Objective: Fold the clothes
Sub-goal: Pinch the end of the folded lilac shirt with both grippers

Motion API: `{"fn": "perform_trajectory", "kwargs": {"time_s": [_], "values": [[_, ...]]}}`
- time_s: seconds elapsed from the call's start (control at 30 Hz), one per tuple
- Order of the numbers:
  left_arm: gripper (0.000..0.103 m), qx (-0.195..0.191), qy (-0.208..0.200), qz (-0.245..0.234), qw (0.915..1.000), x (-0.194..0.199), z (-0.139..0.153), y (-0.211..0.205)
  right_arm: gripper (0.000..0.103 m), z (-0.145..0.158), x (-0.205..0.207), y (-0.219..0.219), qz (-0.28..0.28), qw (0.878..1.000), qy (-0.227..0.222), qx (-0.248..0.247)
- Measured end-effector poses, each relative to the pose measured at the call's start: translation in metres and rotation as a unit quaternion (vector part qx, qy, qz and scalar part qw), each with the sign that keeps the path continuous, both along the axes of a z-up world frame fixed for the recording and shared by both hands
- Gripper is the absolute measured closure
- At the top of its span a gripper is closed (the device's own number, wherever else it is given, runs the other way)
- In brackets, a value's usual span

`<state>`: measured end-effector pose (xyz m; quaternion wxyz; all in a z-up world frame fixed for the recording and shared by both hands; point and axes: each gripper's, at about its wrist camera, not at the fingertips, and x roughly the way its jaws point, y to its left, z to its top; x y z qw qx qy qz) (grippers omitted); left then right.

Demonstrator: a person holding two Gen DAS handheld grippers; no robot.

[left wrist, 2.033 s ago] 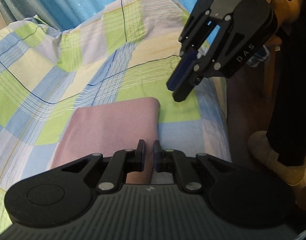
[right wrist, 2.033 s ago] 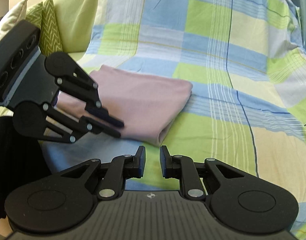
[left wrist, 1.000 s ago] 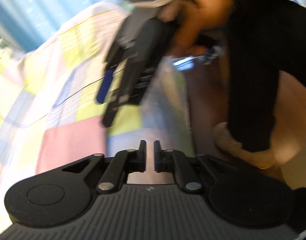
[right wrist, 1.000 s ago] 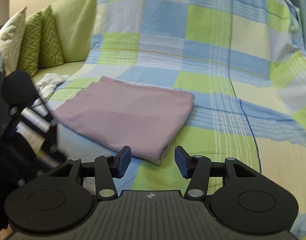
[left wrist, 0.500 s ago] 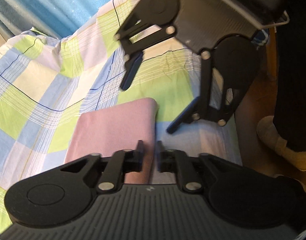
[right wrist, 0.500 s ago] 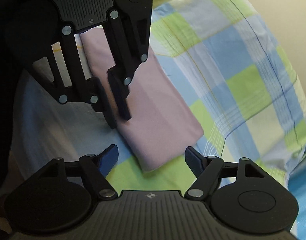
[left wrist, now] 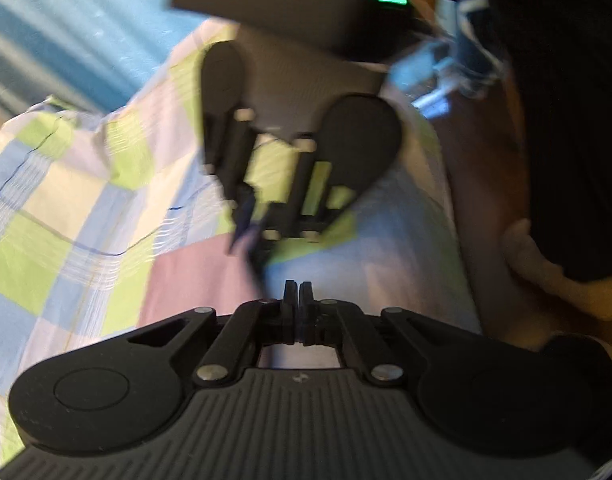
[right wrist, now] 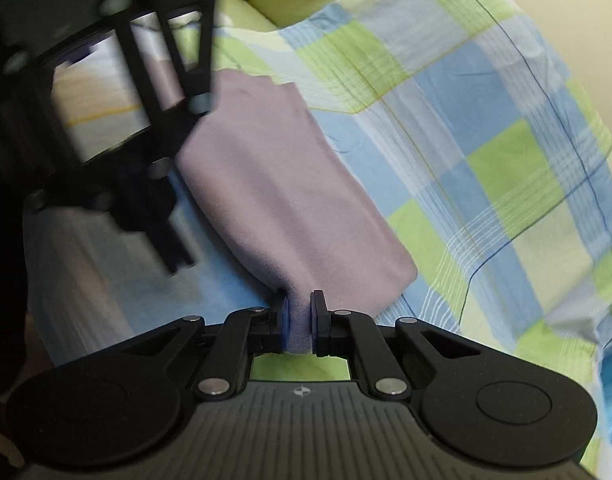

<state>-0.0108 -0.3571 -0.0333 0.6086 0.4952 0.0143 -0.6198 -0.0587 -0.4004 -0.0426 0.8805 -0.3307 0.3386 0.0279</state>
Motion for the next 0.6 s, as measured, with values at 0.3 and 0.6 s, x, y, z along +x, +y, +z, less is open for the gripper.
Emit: {"fn": "perform_trajectory", "kwargs": {"time_s": [0.3,0.6], "values": [[0.103,0.06,0.059,-0.101,0.9914,-0.027,0.012,0.012,0.096,0.022,0.01,-0.019,-0.052,0.991,-0.016,0.119],[0.044,0.139,-0.019,0.028,0.9897,-0.007,-0.004,0.008,0.094,0.019,-0.002,-0.011,-0.061,0.992,-0.009,0.107]]}}
